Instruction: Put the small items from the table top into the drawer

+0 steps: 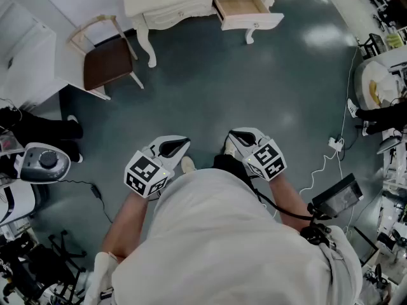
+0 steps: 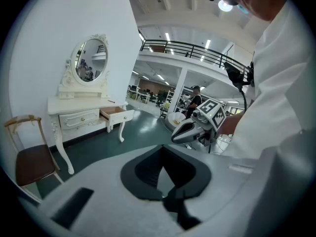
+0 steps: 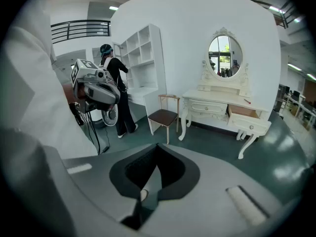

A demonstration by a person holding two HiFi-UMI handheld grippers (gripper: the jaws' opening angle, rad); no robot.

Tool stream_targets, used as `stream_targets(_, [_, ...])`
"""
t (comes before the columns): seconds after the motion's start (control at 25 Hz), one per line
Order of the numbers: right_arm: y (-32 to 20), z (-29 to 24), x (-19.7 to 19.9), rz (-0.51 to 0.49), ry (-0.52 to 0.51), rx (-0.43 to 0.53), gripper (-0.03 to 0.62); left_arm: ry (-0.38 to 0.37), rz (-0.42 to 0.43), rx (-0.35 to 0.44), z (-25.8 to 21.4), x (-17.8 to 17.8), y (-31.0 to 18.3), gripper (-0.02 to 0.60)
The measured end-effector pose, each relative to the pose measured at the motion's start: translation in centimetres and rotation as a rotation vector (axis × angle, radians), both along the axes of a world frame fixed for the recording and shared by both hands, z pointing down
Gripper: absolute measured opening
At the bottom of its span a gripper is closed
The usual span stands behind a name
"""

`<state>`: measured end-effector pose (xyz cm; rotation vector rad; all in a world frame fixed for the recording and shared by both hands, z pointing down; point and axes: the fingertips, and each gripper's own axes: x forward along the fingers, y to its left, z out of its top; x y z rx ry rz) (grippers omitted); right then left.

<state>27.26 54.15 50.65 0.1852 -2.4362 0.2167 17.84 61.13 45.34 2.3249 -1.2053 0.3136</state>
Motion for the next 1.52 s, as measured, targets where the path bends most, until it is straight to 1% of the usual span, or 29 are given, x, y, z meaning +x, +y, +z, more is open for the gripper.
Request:
stream_targets(0.16, [1.4, 0.2, -0.5, 0.014, 0.016, 0.004, 0.0, -0.008, 0.016, -0.004, 0.9, -1.2, 1.0, 0.002])
stream_targets(0.28, [1.6, 0.2, -0.2, 0.03, 0.032, 0.006, 0.0, 0.007, 0.026, 0.003, 0.9, -1.1, 0.8, 0.002])
stream_targets(0.4, [1.1, 0.2, 0.4, 0.044, 0.039, 0.003, 0.0, 0.019, 0.042, 0.014, 0.6, -0.3, -0.1, 0.002])
stream_targets(0.52, [-0.6, 0.2, 0.3, 0.047, 0.033, 0.002, 0.0, 0.017, 0.044, 0.015, 0.3, -0.2, -1.9, 0.002])
stream_targets(0.68, [-4.1, 0.0, -0.5, 0.048, 0.012, 0.004, 0.0, -0.002, 0.049, 0.008, -0.3, -0.6, -4.8, 0.002])
stream_targets(0.8, [-7.6, -0.4, -1.1, 0.063, -0.015, 0.001, 0.0, -0.027, 0.057, -0.002, -0.9, -1.0, -7.7, 0.002])
stream_targets(0.96, [-12.9, -1.1, -1.6, 0.068, -0.048, 0.011, 0.002, -0.051, 0.058, 0.001, -2.0, -1.1, -12.5, 0.002])
stream_targets(1.08, [-17.1, -1.0, -2.2, 0.081, -0.063, 0.003, 0.027, -0.064, 0.069, -0.003, -2.4, -1.6, -16.8, 0.002])
stream_targets(1.16, [-19.6, -0.6, -2.3, 0.085, -0.065, -0.002, 0.046, -0.068, 0.071, -0.003, -2.5, -1.8, -19.4, 0.002])
stream_targets(1.24, [-21.8, -0.2, -2.4, 0.091, -0.068, -0.011, 0.048, -0.07, 0.064, -0.005, -2.5, -1.8, -21.6, 0.002])
stream_targets(1.4, [-24.7, 0.3, -2.9, 0.117, -0.072, -0.029, 0.055, -0.057, 0.073, -0.025, -2.2, -1.8, -24.2, 0.002])
stream_targets(1.52, [-27.0, 0.7, -3.8, 0.14, -0.068, -0.033, 0.057, -0.055, 0.089, -0.04, -1.7, -3.0, -26.5, 0.002])
